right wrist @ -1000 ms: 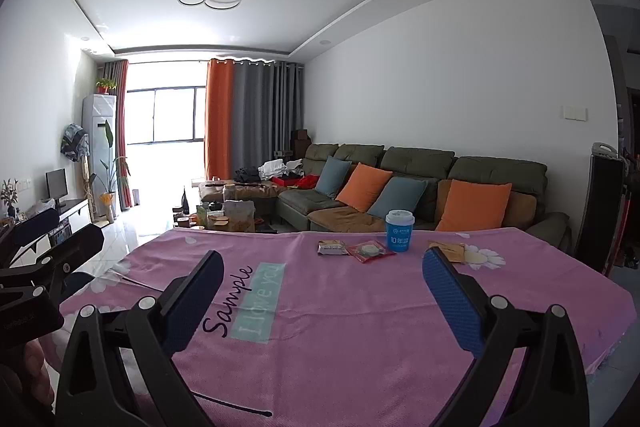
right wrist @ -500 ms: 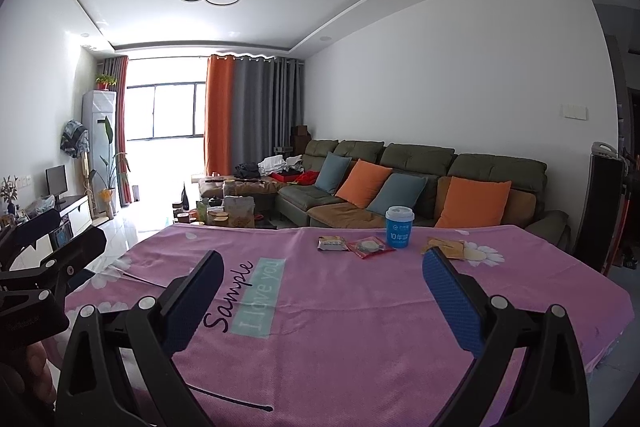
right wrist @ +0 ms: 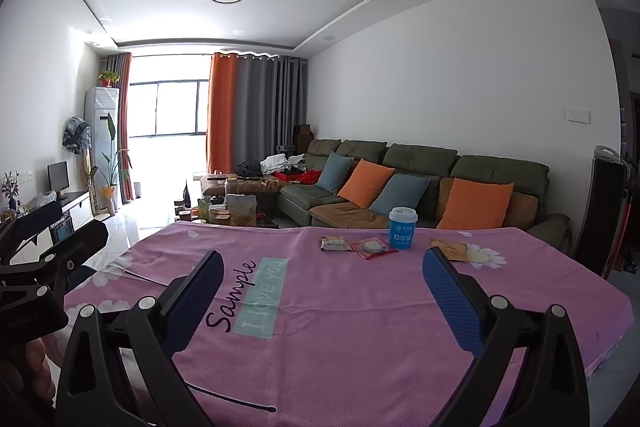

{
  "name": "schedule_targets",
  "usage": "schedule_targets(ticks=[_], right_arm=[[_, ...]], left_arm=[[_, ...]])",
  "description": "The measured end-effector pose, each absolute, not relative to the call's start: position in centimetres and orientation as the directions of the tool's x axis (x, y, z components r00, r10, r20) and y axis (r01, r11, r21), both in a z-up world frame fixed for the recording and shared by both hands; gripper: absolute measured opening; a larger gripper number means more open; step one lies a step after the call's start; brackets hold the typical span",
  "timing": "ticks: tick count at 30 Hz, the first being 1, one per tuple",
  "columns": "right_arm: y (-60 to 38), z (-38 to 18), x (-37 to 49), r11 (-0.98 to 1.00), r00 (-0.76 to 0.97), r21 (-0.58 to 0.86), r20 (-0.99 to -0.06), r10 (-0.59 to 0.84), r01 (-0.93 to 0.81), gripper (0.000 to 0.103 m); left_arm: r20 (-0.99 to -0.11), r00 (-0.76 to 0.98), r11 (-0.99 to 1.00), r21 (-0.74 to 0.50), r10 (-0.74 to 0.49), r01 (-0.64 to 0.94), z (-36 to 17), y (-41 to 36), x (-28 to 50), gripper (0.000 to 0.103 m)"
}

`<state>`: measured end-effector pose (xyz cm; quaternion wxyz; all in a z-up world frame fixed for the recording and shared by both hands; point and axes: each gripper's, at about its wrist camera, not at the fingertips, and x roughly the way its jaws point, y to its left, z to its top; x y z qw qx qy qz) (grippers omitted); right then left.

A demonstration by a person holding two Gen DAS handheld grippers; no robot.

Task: Collect trash

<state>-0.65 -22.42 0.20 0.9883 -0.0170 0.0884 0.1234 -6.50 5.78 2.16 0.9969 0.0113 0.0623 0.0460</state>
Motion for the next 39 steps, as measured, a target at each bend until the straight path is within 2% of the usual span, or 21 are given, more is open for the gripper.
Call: schedule_targets(ticks=[39], right_arm=[[-22.45, -0.11, -0.49, 0.966, 0.944, -0.009, -0.215, 0.249, -0.257, 0.096]], left_arm=[[-0.143, 0.987, 0.997, 0.026, 0.079, -0.076, 1.94, 5.69, -6.66, 0.097]])
